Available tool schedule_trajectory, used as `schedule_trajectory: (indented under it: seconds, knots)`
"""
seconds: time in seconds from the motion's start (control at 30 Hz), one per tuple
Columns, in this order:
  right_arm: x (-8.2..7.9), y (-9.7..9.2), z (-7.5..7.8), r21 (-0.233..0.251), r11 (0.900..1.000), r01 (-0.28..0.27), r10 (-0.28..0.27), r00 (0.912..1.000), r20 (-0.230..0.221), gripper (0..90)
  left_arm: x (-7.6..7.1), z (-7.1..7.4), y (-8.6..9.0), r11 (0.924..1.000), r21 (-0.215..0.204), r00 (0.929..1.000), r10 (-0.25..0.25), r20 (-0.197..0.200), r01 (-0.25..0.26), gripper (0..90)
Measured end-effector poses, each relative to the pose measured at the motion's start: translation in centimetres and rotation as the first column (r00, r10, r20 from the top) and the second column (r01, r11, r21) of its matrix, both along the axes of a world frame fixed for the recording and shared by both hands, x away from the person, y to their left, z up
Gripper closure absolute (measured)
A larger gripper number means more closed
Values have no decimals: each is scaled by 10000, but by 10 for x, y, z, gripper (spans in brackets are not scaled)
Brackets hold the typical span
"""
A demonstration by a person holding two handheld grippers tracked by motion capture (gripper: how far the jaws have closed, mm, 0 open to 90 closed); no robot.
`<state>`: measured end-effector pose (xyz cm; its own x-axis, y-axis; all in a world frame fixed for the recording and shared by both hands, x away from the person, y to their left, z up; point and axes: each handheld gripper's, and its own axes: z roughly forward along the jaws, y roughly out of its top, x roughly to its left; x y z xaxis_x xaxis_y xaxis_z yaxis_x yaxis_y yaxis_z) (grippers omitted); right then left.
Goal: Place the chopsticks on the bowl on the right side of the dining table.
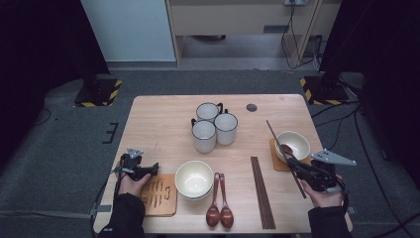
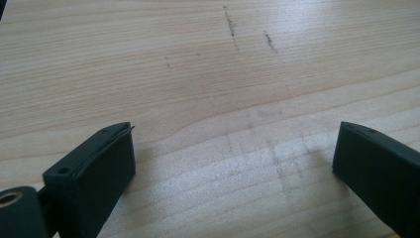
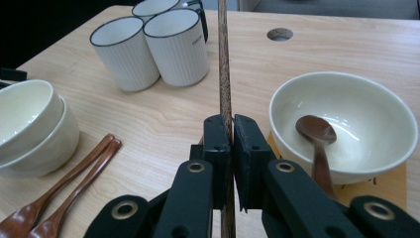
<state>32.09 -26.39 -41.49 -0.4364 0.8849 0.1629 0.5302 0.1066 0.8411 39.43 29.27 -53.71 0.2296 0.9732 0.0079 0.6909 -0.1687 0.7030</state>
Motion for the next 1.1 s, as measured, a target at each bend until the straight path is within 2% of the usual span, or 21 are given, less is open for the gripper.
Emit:
schedule_trajectory:
  seconds: [0.6,1.1]
  knots:
    - [8,-10,17,287,9995,151,-159,9995,274,852,0,0,0,10000,-3,10000,2,1,-2,17]
    - [18,-29,27,346,9986,393,-406,9985,376,852,0,0,0,10000,-6,10000,3,3,-3,17]
